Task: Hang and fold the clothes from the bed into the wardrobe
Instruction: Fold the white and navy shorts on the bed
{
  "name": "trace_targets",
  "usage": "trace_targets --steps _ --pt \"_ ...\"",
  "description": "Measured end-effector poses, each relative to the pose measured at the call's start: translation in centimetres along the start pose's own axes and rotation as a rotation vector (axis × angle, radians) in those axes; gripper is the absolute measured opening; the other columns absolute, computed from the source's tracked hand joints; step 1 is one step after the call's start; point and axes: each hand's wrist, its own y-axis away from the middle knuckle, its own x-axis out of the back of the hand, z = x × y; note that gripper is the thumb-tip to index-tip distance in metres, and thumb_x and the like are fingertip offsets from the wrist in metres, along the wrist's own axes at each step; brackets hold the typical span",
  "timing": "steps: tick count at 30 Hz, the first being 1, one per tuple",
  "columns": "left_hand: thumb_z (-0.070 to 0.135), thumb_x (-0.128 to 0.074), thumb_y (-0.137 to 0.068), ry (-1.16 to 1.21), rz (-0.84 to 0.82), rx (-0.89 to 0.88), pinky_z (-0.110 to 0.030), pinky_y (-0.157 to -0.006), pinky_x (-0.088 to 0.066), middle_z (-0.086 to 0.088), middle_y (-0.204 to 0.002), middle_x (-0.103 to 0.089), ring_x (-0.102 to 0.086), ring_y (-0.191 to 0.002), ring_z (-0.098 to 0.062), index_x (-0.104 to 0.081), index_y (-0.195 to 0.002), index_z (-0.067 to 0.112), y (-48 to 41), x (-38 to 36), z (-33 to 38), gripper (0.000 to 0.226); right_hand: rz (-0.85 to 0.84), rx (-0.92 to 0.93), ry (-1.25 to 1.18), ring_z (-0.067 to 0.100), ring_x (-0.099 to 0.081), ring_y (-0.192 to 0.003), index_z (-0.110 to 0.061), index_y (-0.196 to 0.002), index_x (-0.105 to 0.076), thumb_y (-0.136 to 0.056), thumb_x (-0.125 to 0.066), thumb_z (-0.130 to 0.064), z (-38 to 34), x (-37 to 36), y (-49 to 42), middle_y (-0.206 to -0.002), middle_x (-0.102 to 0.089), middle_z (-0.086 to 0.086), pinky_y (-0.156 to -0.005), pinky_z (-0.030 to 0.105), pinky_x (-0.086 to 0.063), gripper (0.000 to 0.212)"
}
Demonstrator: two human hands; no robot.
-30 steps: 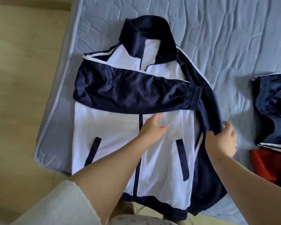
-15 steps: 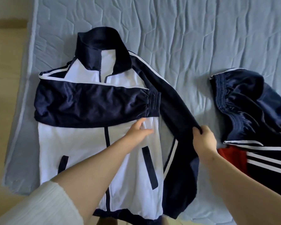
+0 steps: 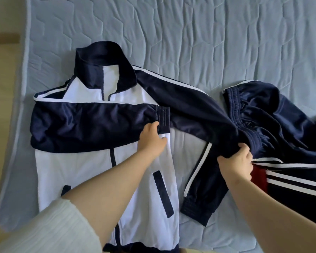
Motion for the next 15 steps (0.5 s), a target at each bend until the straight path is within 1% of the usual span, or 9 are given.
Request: trace_targets --steps 1,3,4,6,7,9,11,13,15 --pt "0.016 -0.057 -0.087 -0.037 -0.063 -0.02 -0.038 -0.1 -0.039 0.001 -0.147 -0.025 -0.034 -0.128 -0.022 -0.026 -0.143 0.018 -0.3 -0.1 -0.3 0.064 -0.007 -0.03 0.012 0.037 -0.037 -0.123 -0.021 -0.14 -0.023 -0.082 -0.06 -0.014 0.6 -0.2 0.2 -0.142 -0.031 0.012 -0.095 0.05 -0.035 0.069" --pt "0.012 -0.058 -0.087 -0.241 -0.062 -0.087 -0.035 -0.097 -0.039 0.002 -0.149 -0.02 -0.033 -0.128 -0.024 -0.015 -0.147 0.02 -0.9 0.0 -0.7 0.074 -0.008 -0.08 0.004 0.039 -0.041 -0.117 -0.022 -0.141 -0.022 -0.083 -0.057 -0.01 1.8 -0.5 0.2 -0.135 -0.035 0.018 -0.09 0.049 -0.039 0.069" --pt "0.01 -0.057 -0.087 -0.318 -0.017 -0.118 -0.035 -0.092 -0.039 0.0 -0.148 -0.022 -0.036 -0.125 -0.026 -0.012 -0.147 0.023 -1.2 0.3 -0.8 0.076 -0.009 -0.103 -0.023 0.039 -0.045 -0.112 -0.02 -0.14 -0.024 -0.084 -0.055 -0.01 2.3 -0.6 0.2 -0.131 -0.039 0.02 -0.085 0.046 -0.04 0.065" --pt "0.007 -0.055 -0.088 -0.294 0.037 -0.081 -0.037 -0.084 -0.04 -0.007 -0.141 -0.033 -0.044 -0.117 -0.03 -0.01 -0.146 0.028 -2.3 1.1 -0.5 0.076 -0.035 -0.121 -0.082 0.035 -0.053 -0.093 -0.017 -0.13 -0.038 -0.086 -0.05 -0.012 3.1 -0.6 -0.1 -0.118 -0.053 0.019 -0.075 0.038 -0.041 0.046" --pt "0.008 -0.054 -0.088 -0.257 0.032 -0.022 -0.038 -0.082 -0.042 -0.01 -0.135 -0.039 -0.048 -0.113 -0.032 -0.011 -0.145 0.028 -2.8 1.6 -0.3 0.074 -0.049 -0.125 -0.118 0.031 -0.052 -0.081 -0.016 -0.124 -0.045 -0.088 -0.047 -0.014 3.3 -0.7 -0.3 -0.109 -0.058 0.017 -0.071 0.035 -0.039 0.036" --pt "0.01 -0.048 -0.09 -0.324 0.003 0.052 -0.037 -0.075 -0.044 -0.014 -0.124 -0.05 -0.054 -0.102 -0.034 -0.018 -0.142 0.024 -3.4 2.4 0.5 0.062 -0.043 -0.172 -0.269 0.025 -0.048 -0.064 -0.016 -0.113 -0.055 -0.091 -0.04 -0.015 3.0 -0.8 -0.6 -0.089 -0.06 0.012 -0.063 0.031 -0.038 0.027" --pt "0.008 -0.042 -0.091 -0.401 0.04 0.029 -0.036 -0.07 -0.042 -0.015 -0.12 -0.052 -0.054 -0.096 -0.034 -0.028 -0.135 0.018 -3.7 2.9 1.1 0.047 -0.04 -0.278 -0.533 0.021 -0.052 -0.053 -0.025 -0.105 -0.053 -0.094 -0.034 -0.014 2.0 -0.7 -0.4 -0.073 -0.06 0.008 -0.053 0.027 -0.043 0.025" --pt "0.009 -0.042 -0.093 -0.331 0.026 0.005 -0.037 -0.074 -0.042 -0.014 -0.124 -0.051 -0.053 -0.099 -0.032 -0.03 -0.136 0.018 -3.7 3.0 1.5 0.046 0.036 -0.297 -0.755 0.018 -0.059 -0.057 -0.029 -0.108 -0.051 -0.096 -0.03 -0.014 1.1 -0.2 -0.1 -0.073 -0.06 0.003 -0.054 0.03 -0.049 0.028" --pt "0.016 -0.047 -0.093 -0.21 -0.109 0.021 -0.036 -0.089 -0.043 -0.012 -0.134 -0.045 -0.049 -0.114 -0.03 -0.025 -0.143 0.02 -3.4 2.8 1.6 0.054 0.164 -0.156 -0.713 0.022 -0.063 -0.075 -0.023 -0.111 -0.054 -0.096 -0.031 -0.015 0.0 0.5 0.4 -0.085 -0.062 0.002 -0.072 0.036 -0.052 0.028"
